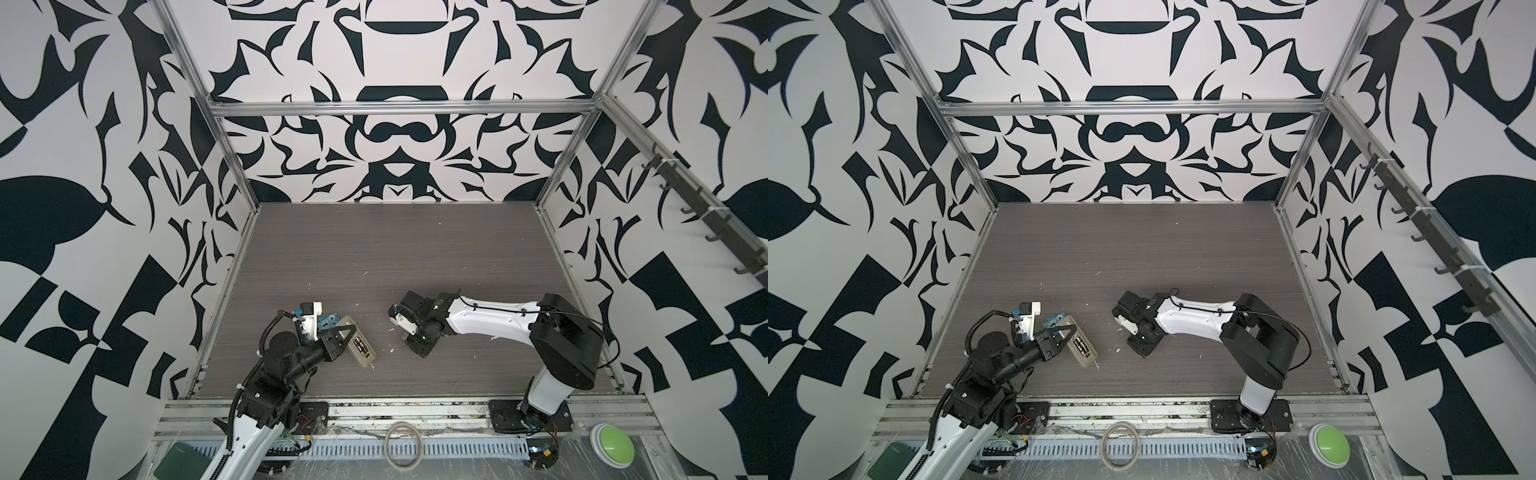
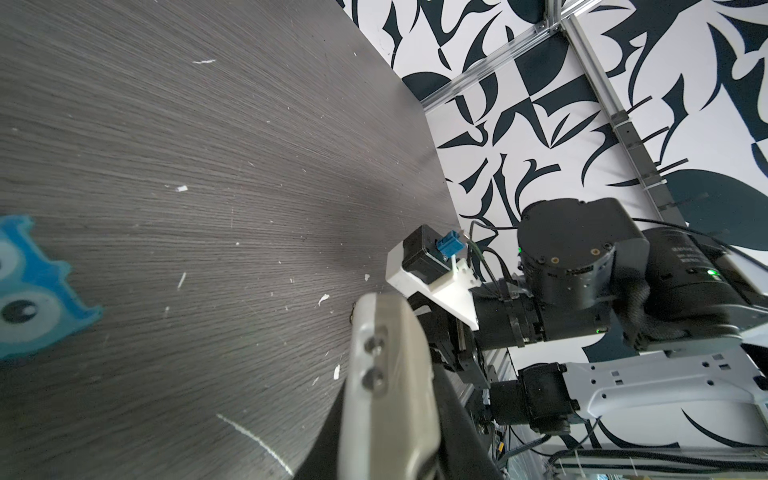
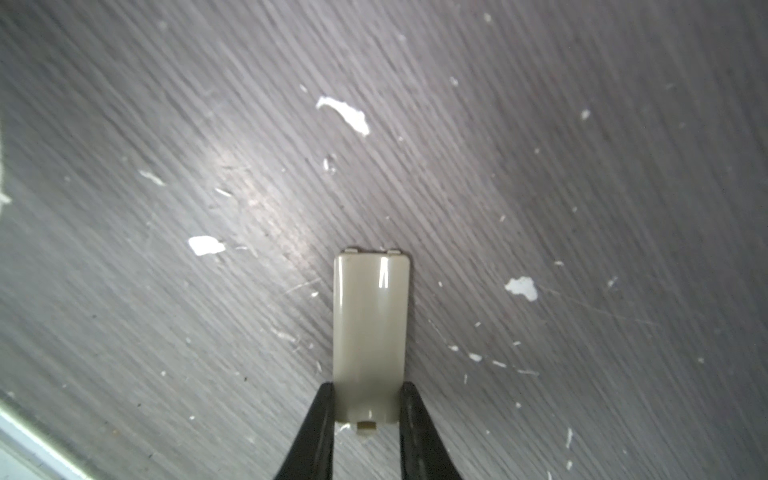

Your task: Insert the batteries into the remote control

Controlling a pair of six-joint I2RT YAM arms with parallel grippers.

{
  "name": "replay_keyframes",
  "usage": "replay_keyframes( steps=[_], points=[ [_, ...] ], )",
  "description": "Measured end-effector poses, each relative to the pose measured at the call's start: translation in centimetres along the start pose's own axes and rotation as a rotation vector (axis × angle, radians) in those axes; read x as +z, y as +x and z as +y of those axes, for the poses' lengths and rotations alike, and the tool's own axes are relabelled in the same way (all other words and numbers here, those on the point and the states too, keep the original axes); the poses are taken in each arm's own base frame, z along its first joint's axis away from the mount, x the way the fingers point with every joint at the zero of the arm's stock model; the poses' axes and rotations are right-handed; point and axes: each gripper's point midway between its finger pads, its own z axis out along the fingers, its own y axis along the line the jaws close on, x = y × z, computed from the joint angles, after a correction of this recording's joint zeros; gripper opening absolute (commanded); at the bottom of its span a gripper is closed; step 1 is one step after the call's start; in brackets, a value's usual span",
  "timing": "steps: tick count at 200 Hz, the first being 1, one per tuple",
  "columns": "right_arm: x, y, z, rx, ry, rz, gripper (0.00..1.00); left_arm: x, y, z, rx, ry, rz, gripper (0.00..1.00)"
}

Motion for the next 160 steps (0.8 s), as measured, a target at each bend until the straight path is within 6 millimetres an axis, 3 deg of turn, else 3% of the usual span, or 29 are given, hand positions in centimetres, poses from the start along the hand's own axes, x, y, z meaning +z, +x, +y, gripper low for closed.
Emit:
replay_keyframes(
  steps=[59,109,160],
  points=[
    [-3.0,-1.5,0.9,-0.049,0.005,-0.114,0.04,-0.3,-1.3,0.1,-0.008,-0.017,-0.075,0.0],
    [-6.3,-2.7,1.9,-0.091,-0.009,-0.234,0.02,-0.7,-2.5,0.0,-0.015,-0.017,-0.148,0.0],
    [-7.5,-3.2,3.8,-0.133,-0.028,-0.272,0.0,-0.8,-3.1,0.2,-0.016,-0.031,-0.188,0.0]
  ],
)
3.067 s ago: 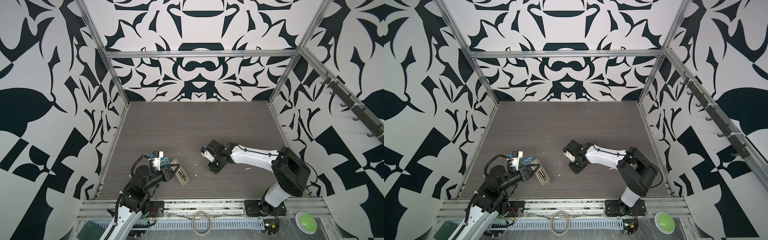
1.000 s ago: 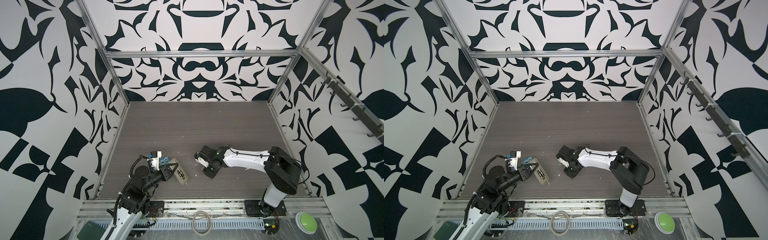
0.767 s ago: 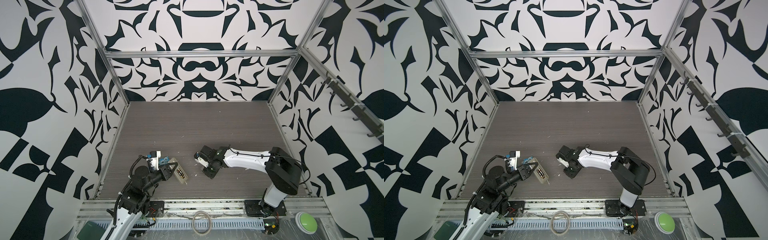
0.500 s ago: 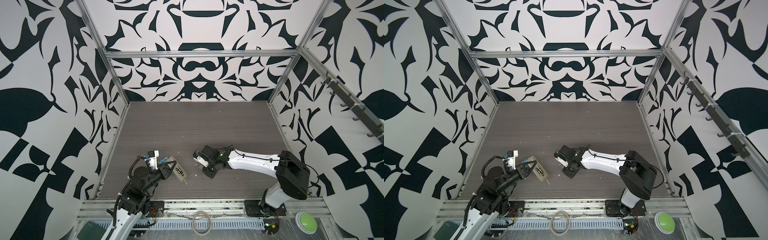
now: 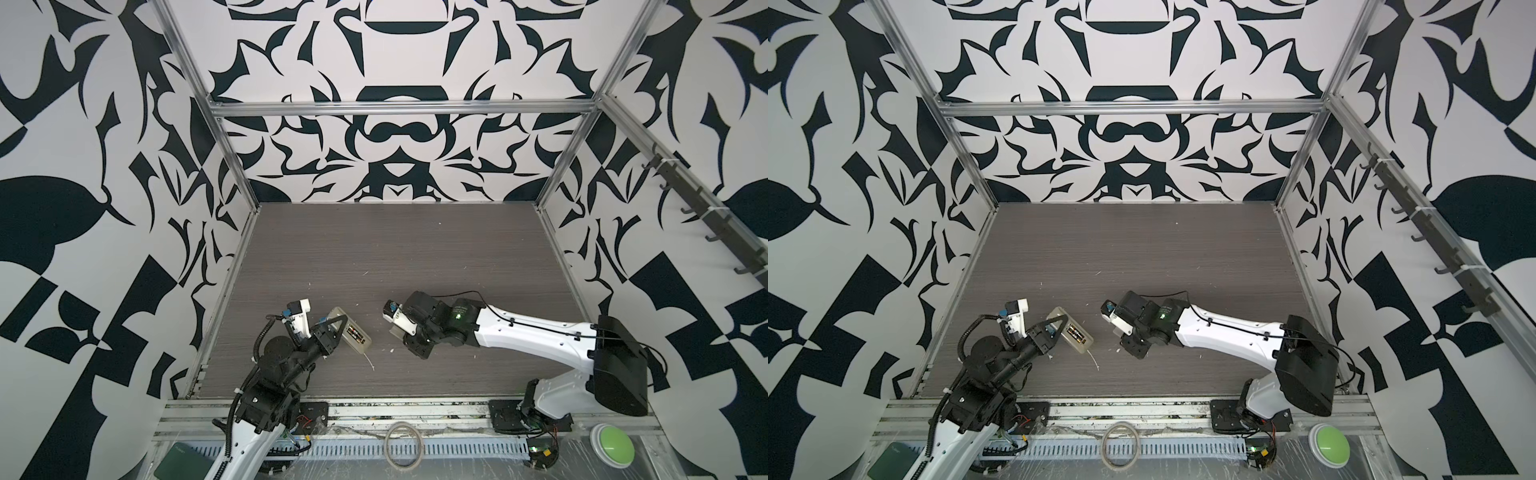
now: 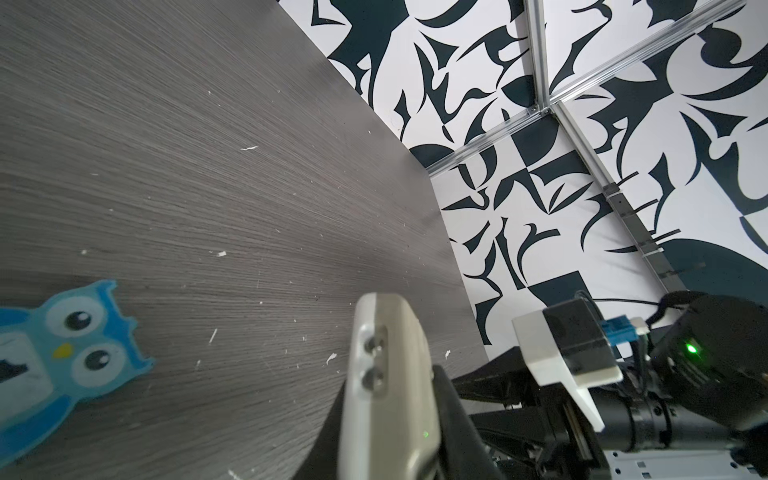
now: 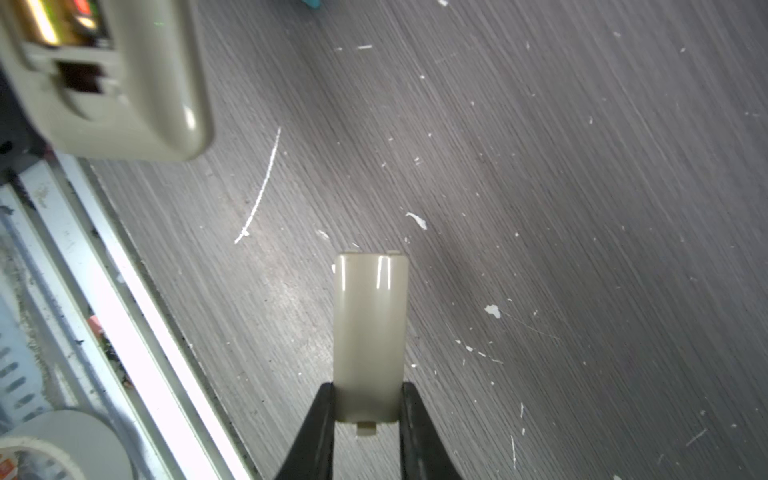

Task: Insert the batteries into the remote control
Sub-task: 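Lower the beige cover with the right gripper onto the remote's battery compartment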

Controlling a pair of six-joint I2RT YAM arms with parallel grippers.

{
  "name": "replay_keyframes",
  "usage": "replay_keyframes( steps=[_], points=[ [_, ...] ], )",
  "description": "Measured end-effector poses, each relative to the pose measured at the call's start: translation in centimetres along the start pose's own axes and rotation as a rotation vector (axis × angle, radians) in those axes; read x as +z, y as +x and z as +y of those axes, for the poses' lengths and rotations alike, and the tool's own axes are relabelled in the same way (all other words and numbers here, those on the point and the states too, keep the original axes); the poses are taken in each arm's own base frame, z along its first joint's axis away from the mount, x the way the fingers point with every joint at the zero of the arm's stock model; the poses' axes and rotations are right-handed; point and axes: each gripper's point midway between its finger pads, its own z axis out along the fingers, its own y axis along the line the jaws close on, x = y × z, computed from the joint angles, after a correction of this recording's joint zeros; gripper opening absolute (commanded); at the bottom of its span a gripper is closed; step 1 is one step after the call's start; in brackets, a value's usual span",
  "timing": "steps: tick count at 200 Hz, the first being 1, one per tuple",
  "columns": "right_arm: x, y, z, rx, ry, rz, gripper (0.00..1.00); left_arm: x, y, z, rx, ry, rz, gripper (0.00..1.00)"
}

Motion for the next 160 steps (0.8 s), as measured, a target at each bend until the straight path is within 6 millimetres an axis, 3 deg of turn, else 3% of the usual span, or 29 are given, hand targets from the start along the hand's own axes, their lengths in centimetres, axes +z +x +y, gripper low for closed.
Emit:
replay_keyframes(
  steps=[82,160],
  points=[
    [-1.2,-5.0,4.8,-0.06,-0.067,-0.109,0.0,0.1,-0.5,0.0,0.013,0.006,-0.032,0.0],
    [-0.6,-7.9,5.3,-0.06,-0.07,-0.127,0.0,0.1,-0.5,0.0,0.018,0.009,-0.033,0.0]
  ],
)
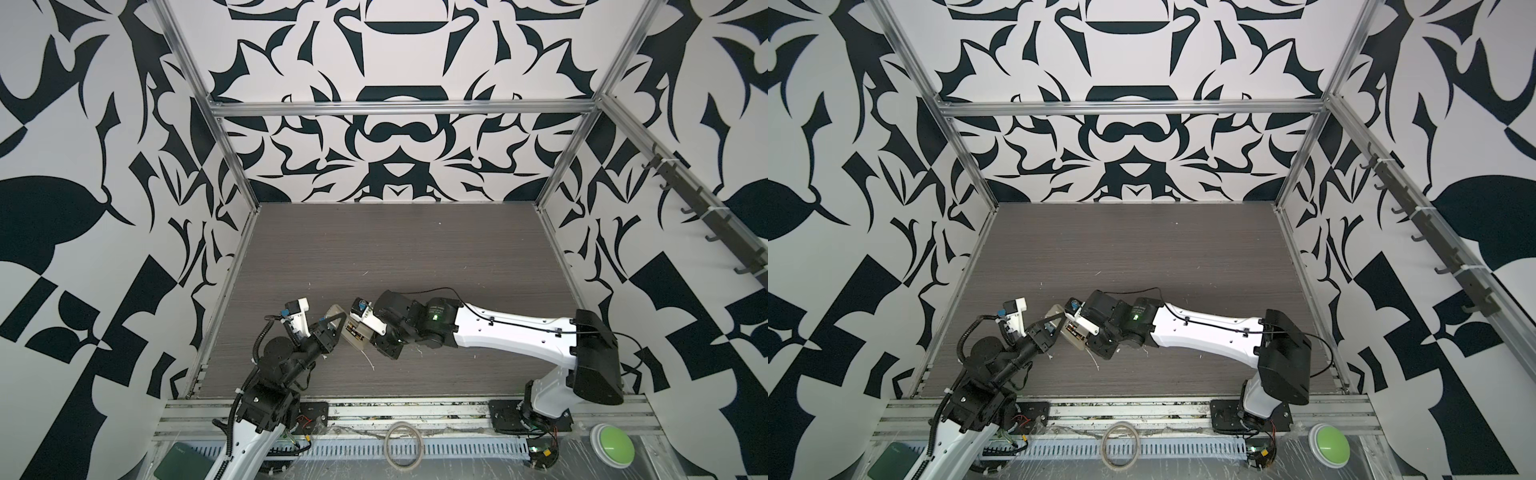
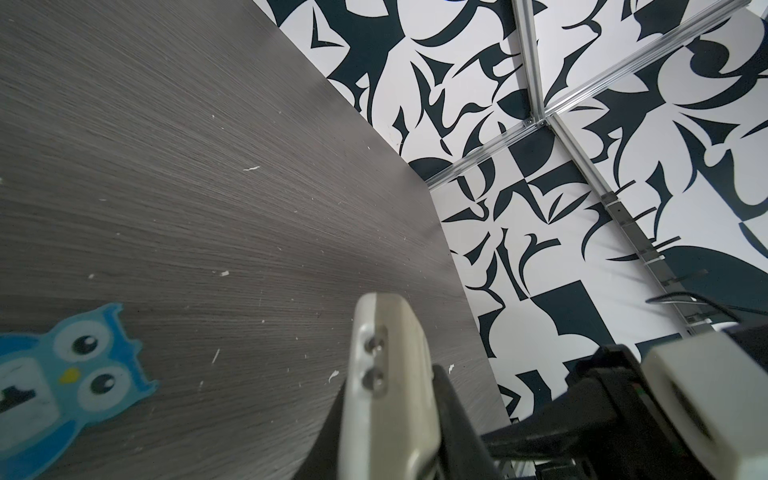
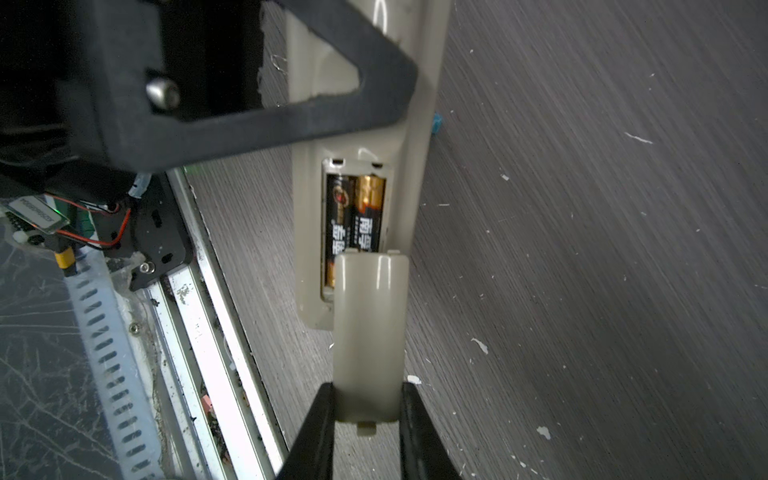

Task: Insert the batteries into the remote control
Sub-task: 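Lower the beige cover with the right gripper onto the remote's battery compartment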

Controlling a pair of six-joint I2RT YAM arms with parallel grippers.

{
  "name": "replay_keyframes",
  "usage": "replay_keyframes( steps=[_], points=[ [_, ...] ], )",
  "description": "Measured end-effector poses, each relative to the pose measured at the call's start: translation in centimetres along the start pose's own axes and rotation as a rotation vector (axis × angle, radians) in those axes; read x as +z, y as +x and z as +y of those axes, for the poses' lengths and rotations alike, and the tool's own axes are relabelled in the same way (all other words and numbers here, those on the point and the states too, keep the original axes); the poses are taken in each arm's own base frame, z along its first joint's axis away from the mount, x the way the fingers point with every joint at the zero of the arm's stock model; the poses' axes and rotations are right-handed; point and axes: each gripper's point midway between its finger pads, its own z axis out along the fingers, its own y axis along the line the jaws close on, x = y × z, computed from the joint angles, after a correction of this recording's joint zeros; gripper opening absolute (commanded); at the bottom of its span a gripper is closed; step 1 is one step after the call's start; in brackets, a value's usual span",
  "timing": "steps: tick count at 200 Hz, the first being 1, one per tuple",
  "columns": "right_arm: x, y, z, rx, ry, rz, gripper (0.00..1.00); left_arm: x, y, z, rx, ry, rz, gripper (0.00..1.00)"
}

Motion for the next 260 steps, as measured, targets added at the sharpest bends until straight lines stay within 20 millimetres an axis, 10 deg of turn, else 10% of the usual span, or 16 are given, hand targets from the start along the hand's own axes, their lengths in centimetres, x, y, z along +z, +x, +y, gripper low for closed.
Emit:
replay_keyframes(
  steps=[260],
  points=[
    [1.7,-1.3,0.5,-0.021,-0.009,0.026,0.0,0.0,0.0,0.0,0.0,0.003,-0.003,0.0]
  ],
)
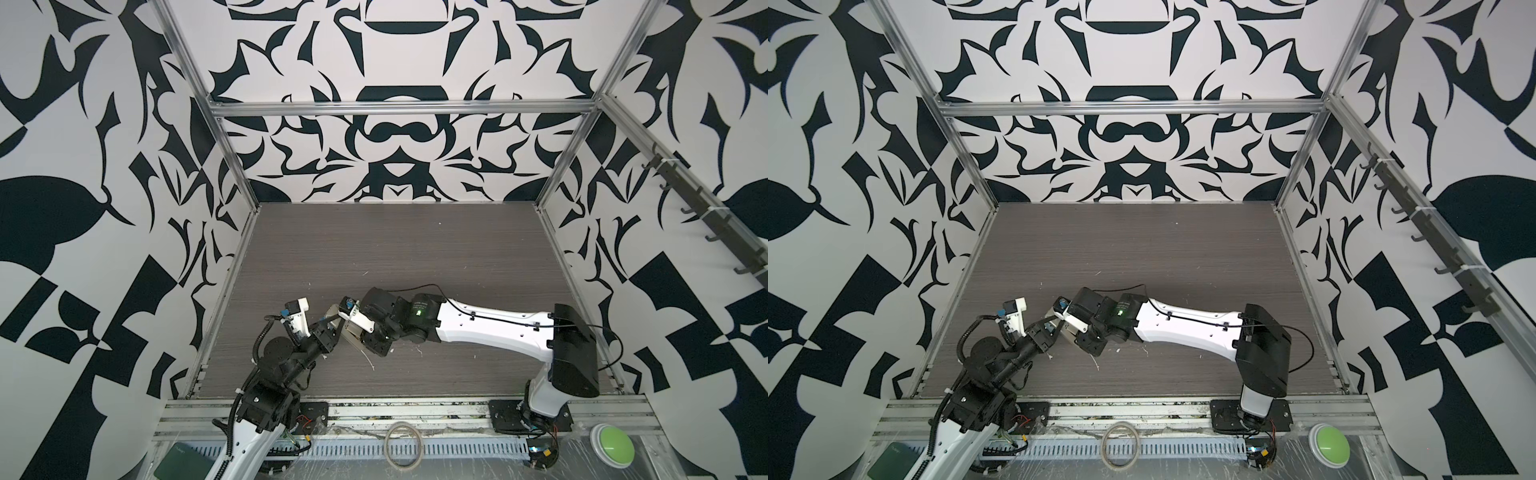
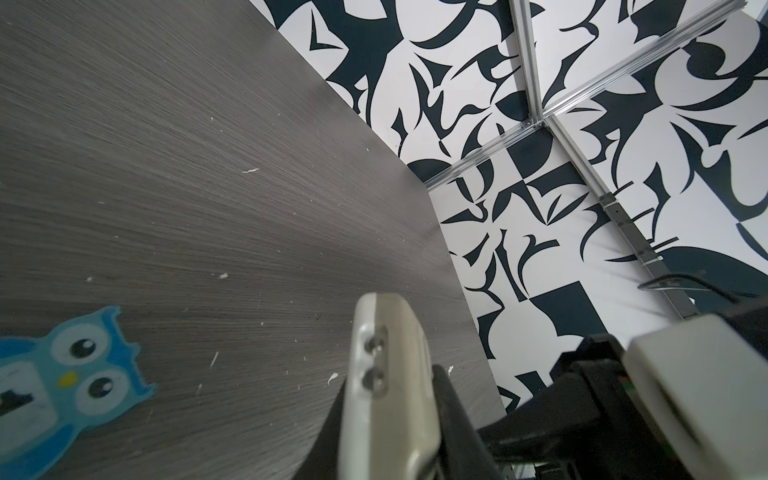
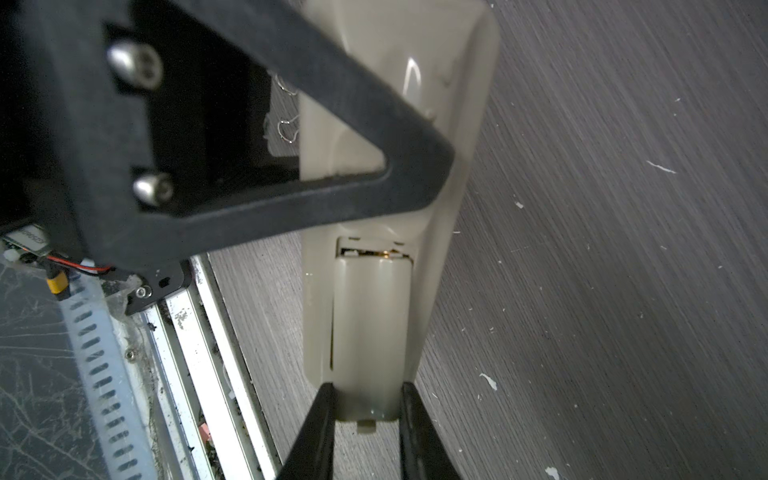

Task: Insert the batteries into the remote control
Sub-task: 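Lower the beige cover with the right gripper onto the remote's battery compartment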

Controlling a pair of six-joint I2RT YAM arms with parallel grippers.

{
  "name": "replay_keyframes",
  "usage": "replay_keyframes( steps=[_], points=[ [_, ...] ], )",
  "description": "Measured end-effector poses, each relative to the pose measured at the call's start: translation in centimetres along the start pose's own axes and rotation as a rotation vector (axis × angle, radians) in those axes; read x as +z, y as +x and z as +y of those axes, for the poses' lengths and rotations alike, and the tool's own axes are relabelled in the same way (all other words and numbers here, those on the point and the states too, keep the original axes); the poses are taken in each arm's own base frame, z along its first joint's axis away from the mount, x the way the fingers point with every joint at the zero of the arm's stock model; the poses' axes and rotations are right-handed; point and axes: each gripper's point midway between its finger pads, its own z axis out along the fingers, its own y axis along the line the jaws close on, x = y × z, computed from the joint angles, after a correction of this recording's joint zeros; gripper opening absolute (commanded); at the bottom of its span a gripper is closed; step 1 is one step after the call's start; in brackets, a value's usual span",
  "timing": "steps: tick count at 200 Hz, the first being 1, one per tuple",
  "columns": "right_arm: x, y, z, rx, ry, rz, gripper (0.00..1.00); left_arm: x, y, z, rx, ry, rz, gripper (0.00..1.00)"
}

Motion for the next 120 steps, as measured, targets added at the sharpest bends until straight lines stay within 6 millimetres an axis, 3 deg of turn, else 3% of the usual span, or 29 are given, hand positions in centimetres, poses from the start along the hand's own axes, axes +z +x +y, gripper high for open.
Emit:
replay_keyframes(
  steps=[120],
  points=[
    [0.37,-0.07,0.02,0.004,0.0,0.013,0.0,0.0,-0.04,0.03,0.0,-0.002,-0.002,0.0]
  ],
)
